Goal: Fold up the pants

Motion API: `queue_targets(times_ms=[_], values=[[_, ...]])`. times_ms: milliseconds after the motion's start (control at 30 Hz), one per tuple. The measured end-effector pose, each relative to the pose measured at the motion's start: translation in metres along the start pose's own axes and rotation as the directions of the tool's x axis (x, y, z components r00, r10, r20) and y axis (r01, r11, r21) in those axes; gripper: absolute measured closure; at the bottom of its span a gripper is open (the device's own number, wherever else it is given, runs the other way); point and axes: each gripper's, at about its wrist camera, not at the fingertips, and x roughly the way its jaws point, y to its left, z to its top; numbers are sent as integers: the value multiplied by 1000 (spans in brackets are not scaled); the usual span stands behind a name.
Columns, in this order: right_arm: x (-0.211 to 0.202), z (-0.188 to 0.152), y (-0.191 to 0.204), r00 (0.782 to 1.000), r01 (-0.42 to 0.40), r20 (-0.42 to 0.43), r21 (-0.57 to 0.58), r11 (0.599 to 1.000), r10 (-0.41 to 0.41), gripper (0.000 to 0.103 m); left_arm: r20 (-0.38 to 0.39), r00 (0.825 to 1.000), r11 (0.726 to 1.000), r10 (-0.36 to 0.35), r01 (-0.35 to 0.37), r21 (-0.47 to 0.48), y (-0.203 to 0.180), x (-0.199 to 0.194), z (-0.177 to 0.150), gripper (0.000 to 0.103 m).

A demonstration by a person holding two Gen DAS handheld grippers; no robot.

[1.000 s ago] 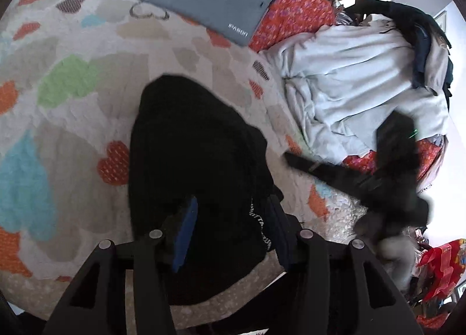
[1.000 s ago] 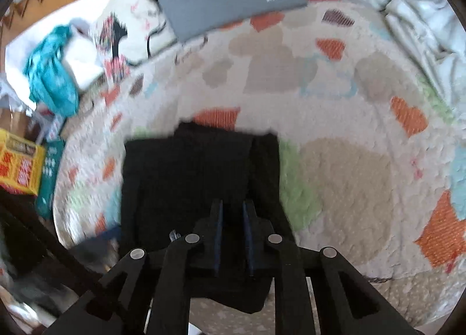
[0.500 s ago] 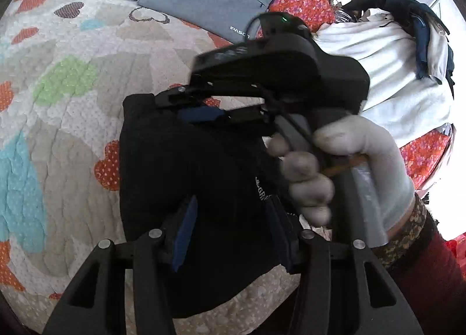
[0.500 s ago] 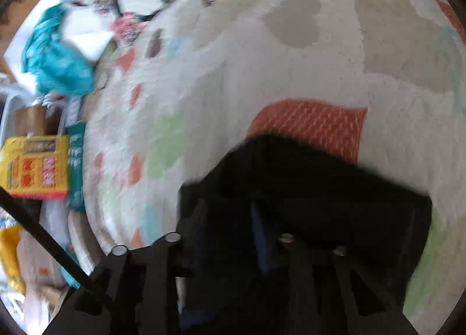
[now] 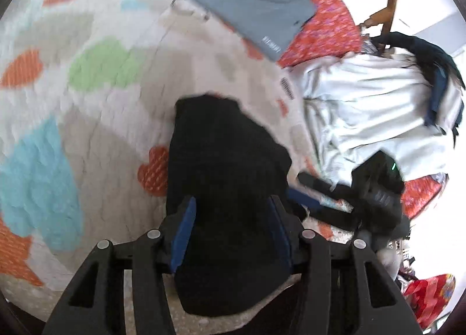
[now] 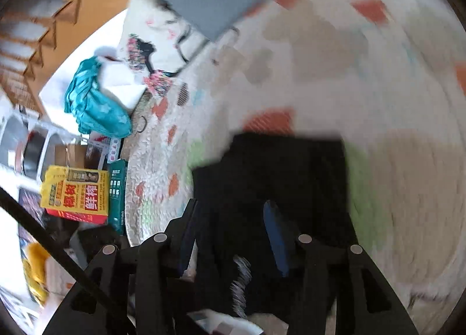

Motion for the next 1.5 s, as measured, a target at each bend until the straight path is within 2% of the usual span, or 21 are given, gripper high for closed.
queue_targets(times_ms=[33,67,167,200,300,433,500,533,567,633,700,733,767,800,833,900,933,1000,1233,1367,1500], values=[[5,-5,-13,1000,2,-3,38,999,-1,61,-12,999,999,31,-30,24,0,9,-2,52],[9,-13,-28,998,-63,29,94,994,61,64,-7,998,997,56,-56,51,-3,13,-3,51],[-1,-14,-40,987,-158,62,161,974,150,65,-30,997,995,66,-64,70,-10,9,1,50],[-8,-13,-38,986,-157,84,147,977,146,60,-36,998,997,52,-50,63,-10,4,5,50],[-32,-6,-33,989,-33,143,87,996,20,36,19,1000,998,14,-15,56,-6,-14,13,45],[-27,-4,-42,993,55,99,79,995,-62,33,5,1000,999,-17,17,43,8,-4,28,34],[-17,-4,-46,994,61,88,74,995,-67,32,-60,997,998,-39,42,48,13,18,32,34],[-15,-3,-45,993,57,98,66,996,-63,27,-77,996,997,-50,54,56,12,25,32,32],[-12,-2,-41,993,42,106,47,998,-46,23,-91,994,995,-62,68,70,10,35,32,26],[-4,1,-34,994,26,104,11,1000,-27,14,-78,994,993,-76,82,88,4,43,33,14],[6,-1,-30,994,7,110,-17,1000,-5,14,-62,995,994,-78,83,74,-2,48,33,9],[9,-3,-26,994,-2,110,-27,1000,5,16,-69,995,994,-65,71,78,-6,50,32,9],[13,-4,-22,995,-28,96,-38,999,31,19,-75,996,995,-46,52,89,-10,49,30,22],[18,-6,-20,995,-72,66,-30,997,73,40,-84,996,995,-13,21,102,-13,49,28,41],[24,-9,-19,995,-91,40,-17,996,91,51,-86,996,993,3,7,115,-15,47,27,45],[26,-12,-11,997,-59,47,-43,997,61,57,-87,996,991,0,11,133,-18,38,26,55],[24,-12,-7,997,-63,43,-48,997,65,64,-86,996,991,0,11,130,-19,32,27,55],[19,-11,7,996,-76,44,-73,994,80,68,-75,997,991,-7,16,131,-22,21,32,55],[18,22,76,996,-18,83,-213,977,36,69,13,1000,991,10,-12,134,-31,-7,83,55],[35,56,106,993,30,117,-263,964,1,69,66,995,980,79,-90,175,-34,-4,122,55],[63,88,107,989,77,142,-266,961,-40,69,81,986,973,144,-156,171,-19,19,157,50]])
